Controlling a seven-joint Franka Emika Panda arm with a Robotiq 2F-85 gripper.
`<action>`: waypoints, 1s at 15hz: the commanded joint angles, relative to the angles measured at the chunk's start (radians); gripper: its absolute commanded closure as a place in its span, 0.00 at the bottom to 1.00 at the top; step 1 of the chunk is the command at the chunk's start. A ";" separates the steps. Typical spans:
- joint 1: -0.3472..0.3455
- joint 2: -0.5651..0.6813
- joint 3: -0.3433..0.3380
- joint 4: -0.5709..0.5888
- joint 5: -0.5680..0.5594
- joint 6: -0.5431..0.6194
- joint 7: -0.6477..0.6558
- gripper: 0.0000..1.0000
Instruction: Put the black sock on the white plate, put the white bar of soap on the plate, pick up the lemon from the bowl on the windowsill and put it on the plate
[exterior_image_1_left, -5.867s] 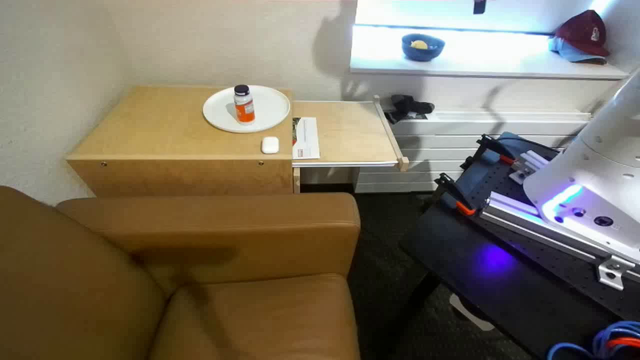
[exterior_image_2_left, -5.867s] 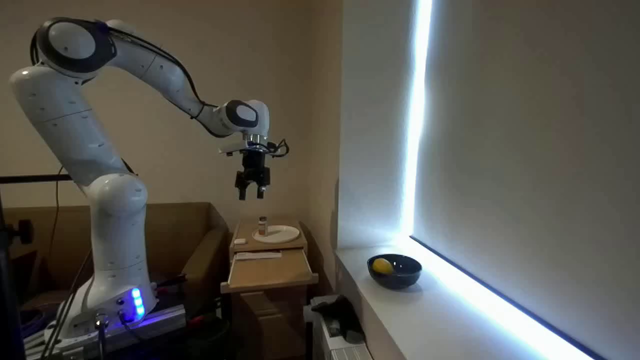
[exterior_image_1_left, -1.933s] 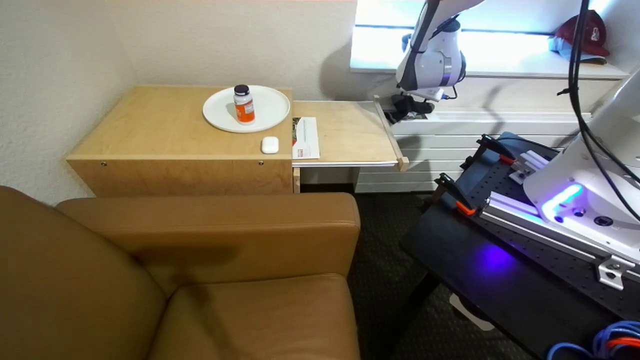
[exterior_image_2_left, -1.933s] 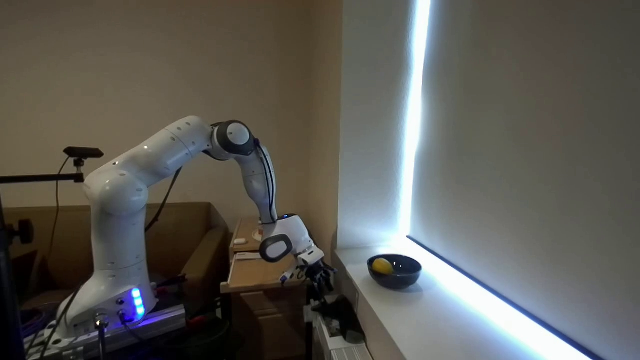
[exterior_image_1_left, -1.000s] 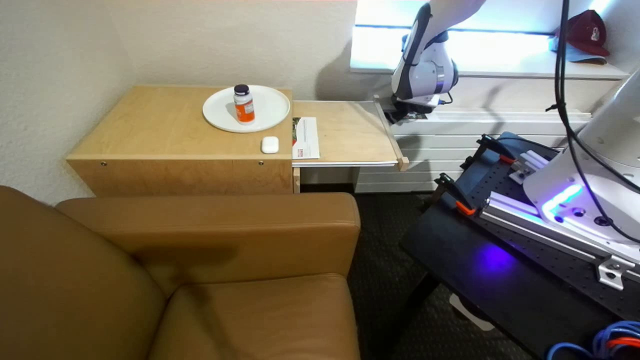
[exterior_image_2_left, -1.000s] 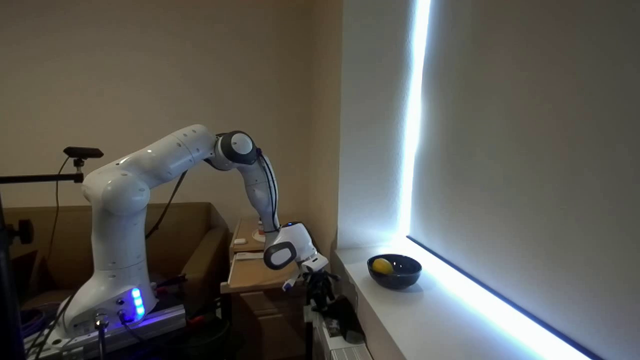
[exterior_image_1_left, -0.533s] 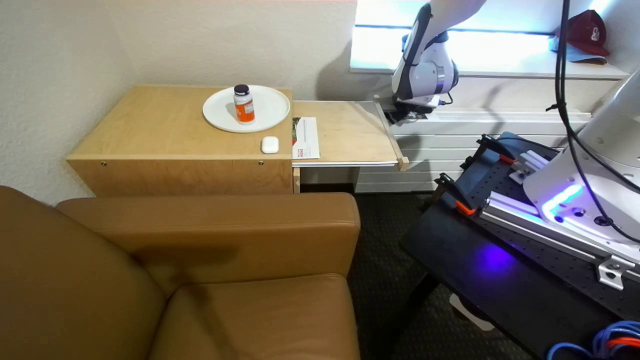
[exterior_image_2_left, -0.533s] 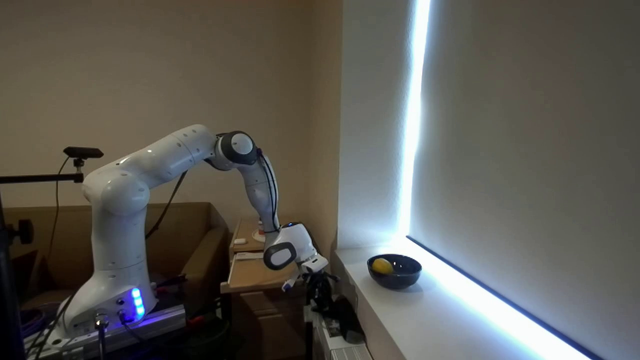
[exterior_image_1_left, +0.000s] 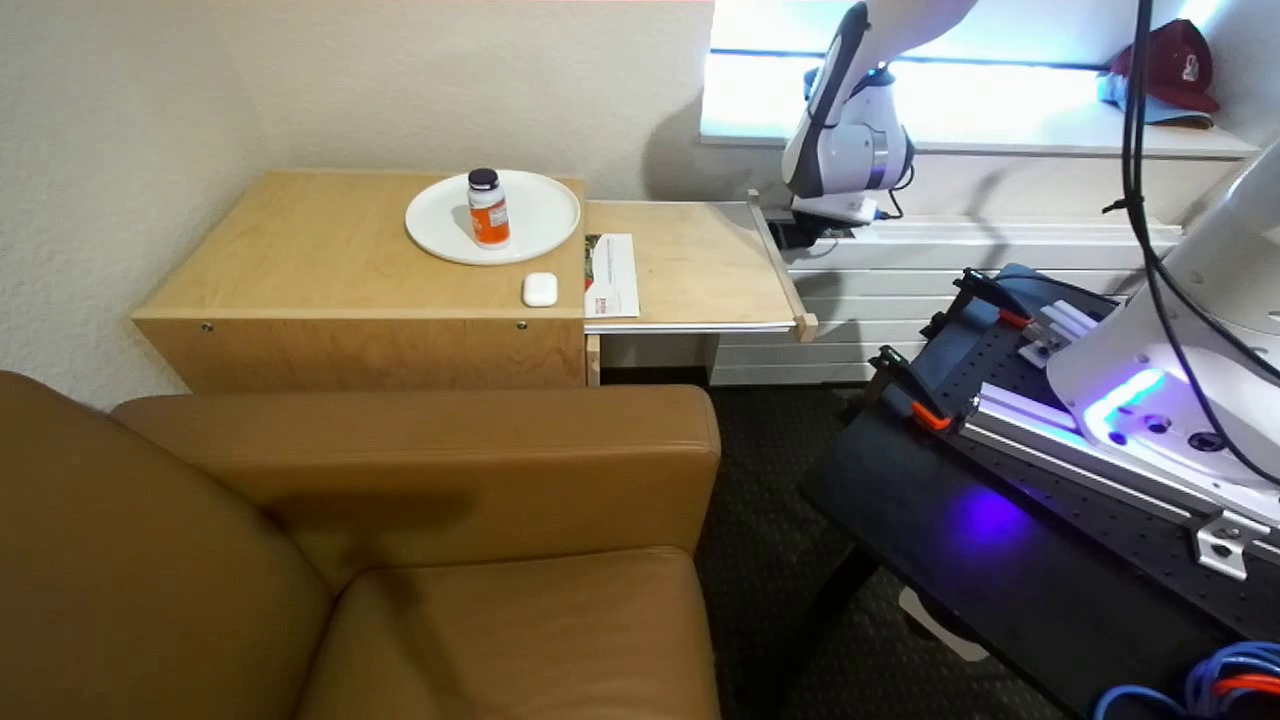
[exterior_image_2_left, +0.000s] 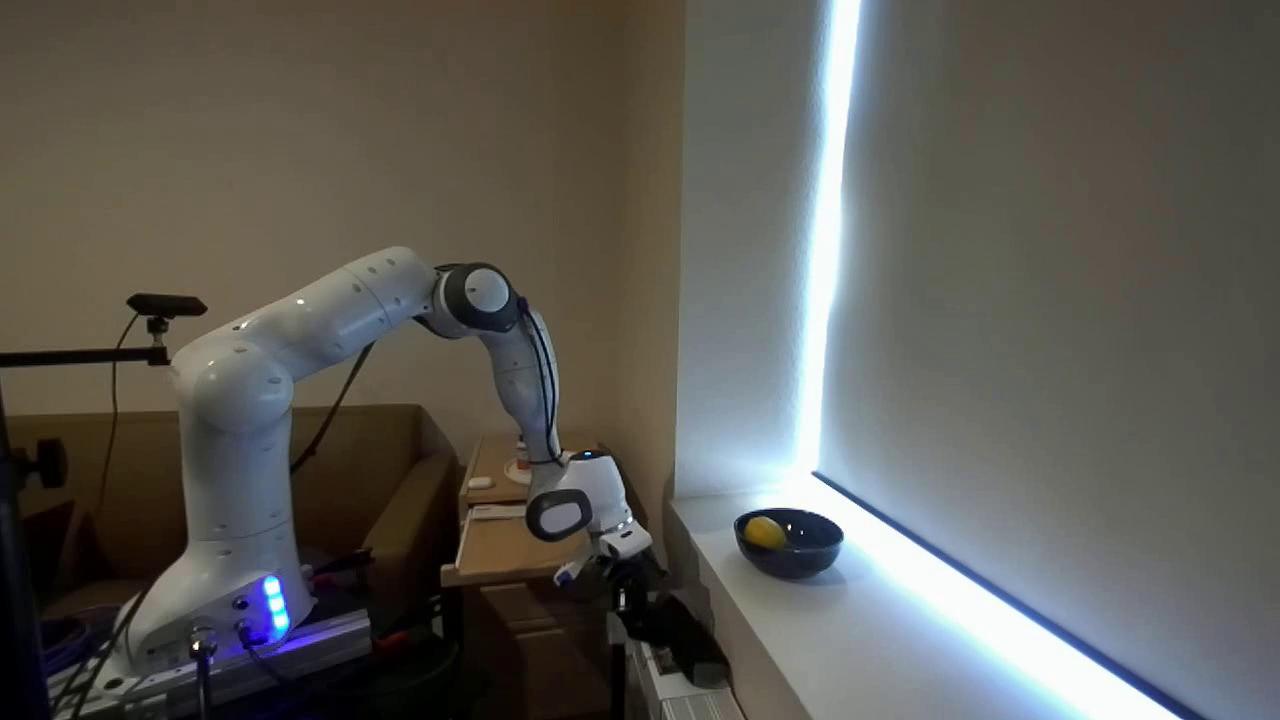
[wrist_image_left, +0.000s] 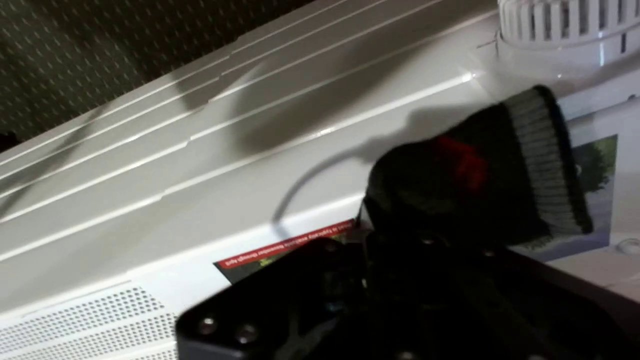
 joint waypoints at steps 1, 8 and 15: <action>-0.121 -0.113 0.073 -0.042 -0.030 -0.105 -0.032 0.99; -0.586 -0.489 0.441 -0.236 0.030 -0.260 -0.335 0.99; -0.827 -0.701 0.662 -0.293 0.300 -0.482 -0.729 0.97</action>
